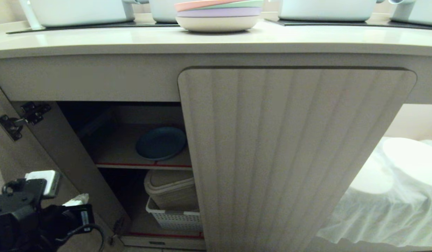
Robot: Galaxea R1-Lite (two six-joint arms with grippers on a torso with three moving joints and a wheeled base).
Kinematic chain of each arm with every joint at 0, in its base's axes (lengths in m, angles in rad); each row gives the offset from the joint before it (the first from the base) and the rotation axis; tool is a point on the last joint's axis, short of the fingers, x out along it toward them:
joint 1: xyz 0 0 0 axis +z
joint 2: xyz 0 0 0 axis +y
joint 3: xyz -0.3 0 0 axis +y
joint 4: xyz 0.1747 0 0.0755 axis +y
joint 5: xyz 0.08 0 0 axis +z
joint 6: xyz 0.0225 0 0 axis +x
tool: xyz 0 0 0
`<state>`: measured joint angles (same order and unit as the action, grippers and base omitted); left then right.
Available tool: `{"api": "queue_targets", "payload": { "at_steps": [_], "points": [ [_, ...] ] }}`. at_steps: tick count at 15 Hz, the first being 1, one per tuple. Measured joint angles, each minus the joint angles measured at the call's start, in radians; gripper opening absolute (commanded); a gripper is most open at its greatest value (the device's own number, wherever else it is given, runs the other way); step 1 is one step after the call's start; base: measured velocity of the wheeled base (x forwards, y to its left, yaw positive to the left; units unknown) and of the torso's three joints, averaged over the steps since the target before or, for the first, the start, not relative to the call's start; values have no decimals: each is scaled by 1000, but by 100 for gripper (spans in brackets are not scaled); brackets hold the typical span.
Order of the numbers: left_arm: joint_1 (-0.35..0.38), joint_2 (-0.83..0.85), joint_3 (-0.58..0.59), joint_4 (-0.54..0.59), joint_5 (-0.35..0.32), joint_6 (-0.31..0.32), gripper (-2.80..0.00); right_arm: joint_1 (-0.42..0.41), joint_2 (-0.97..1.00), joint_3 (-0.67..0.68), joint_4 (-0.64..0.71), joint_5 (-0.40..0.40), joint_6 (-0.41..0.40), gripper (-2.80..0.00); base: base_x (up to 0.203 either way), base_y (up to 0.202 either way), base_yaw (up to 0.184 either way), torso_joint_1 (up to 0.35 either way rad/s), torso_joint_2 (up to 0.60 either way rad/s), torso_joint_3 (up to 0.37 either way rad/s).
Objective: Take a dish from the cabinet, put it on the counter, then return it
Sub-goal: Close the cabinet door
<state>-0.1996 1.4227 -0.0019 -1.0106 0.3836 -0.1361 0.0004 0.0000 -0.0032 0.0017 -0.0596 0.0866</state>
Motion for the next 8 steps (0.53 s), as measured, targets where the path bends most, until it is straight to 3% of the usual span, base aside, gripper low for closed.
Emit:
{"api": "queue_targets", "payload": {
  "at_steps": [3,8],
  "points": [
    [-36,-163,2,172,-17,-12,-280,0,0,0,0,0,0,-280,0,0,0,0,0,0],
    [-175,-577,2,519,-46,1,-280,0,0,0,0,0,0,-280,0,0,0,0,0,0]
  ]
}}
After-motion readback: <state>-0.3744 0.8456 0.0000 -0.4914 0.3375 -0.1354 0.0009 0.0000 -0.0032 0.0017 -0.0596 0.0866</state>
